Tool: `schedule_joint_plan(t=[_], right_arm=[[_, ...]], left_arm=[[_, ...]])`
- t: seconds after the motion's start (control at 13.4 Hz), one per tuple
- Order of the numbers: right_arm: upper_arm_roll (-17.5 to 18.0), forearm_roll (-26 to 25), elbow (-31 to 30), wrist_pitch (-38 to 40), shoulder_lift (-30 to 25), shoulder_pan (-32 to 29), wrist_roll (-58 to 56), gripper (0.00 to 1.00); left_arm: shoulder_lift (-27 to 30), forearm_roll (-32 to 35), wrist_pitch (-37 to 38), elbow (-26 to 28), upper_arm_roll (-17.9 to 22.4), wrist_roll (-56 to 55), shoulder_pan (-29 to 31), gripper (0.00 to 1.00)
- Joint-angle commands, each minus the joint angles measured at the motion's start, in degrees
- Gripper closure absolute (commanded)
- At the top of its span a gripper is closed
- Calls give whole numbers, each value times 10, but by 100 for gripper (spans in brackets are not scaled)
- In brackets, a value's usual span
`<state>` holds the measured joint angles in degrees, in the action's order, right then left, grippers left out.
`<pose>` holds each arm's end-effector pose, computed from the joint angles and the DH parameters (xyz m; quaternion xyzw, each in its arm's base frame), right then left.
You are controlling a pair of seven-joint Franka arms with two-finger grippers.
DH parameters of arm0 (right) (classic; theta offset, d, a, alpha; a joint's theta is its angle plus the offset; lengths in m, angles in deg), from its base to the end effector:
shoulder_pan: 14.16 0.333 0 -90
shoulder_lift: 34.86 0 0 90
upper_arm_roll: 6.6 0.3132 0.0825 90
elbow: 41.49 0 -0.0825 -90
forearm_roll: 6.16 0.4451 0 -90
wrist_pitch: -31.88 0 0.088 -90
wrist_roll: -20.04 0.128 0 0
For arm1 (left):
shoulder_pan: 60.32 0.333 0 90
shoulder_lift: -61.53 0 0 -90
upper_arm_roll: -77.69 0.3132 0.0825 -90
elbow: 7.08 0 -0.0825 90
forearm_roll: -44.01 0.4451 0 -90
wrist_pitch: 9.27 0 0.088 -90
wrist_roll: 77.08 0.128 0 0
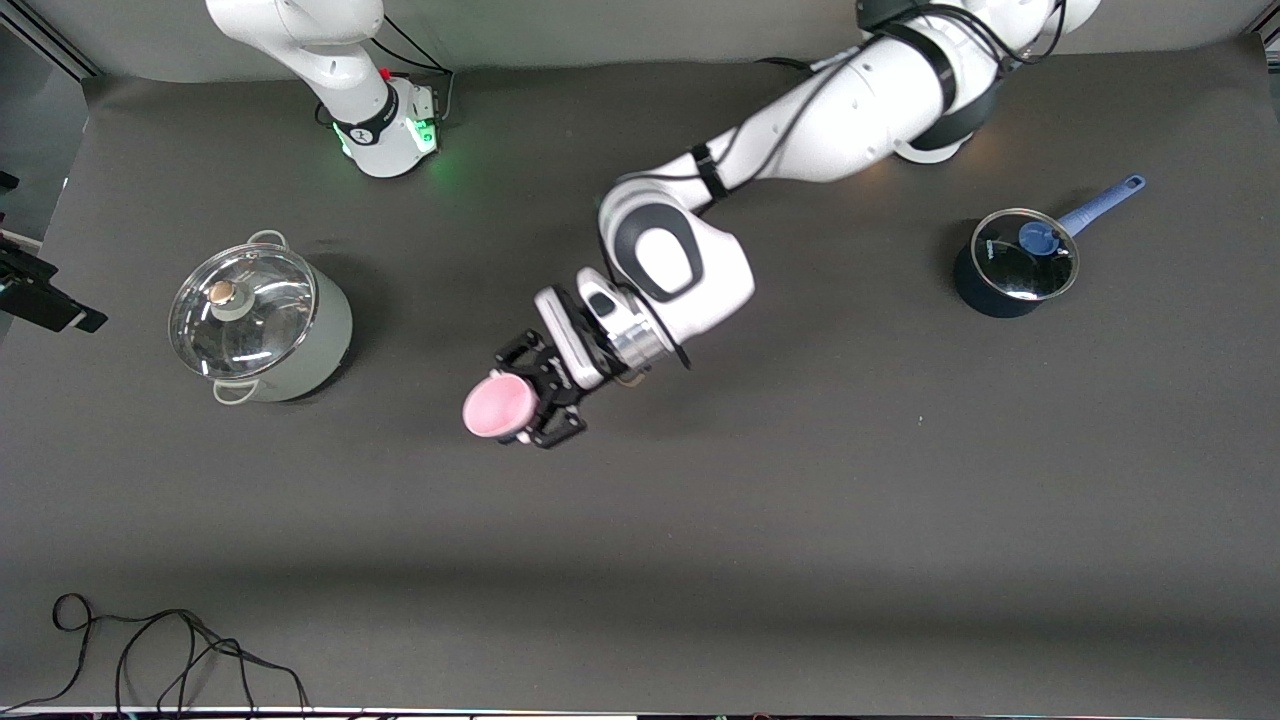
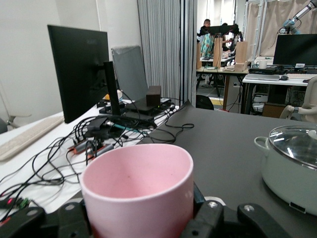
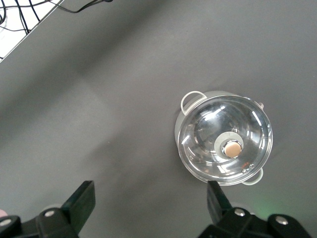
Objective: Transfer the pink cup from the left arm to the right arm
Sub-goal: 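Lift the pink cup with the left gripper toward the table middle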
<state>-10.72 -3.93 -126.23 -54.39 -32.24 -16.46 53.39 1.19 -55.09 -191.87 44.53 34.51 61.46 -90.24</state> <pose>0.6199 -0.0635 0.6155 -0.9406 0.3390 0.0133 0.0151 0.5889 -0.6451 0.3258 0.6637 -0.4126 0.5440 0.3055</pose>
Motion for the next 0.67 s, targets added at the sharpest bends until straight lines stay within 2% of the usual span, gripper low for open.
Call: schedule_joint_plan(t=[0.0, 0.22, 0.37, 0.59], right_arm=[[1, 28, 10, 6, 8, 11, 18, 0], [2, 39, 11, 10, 10, 46, 20, 0], [2, 43, 12, 10, 13, 83, 82, 0], [1, 89, 12, 12, 8, 119, 131, 0]], left_arm=[[-6, -6, -16, -67, 39, -10, -58, 100], [16, -6, -59, -84, 39, -15, -90, 100], [23, -6, -65, -84, 40, -19, -101, 100], [27, -6, -65, -84, 40, -20, -103, 100]])
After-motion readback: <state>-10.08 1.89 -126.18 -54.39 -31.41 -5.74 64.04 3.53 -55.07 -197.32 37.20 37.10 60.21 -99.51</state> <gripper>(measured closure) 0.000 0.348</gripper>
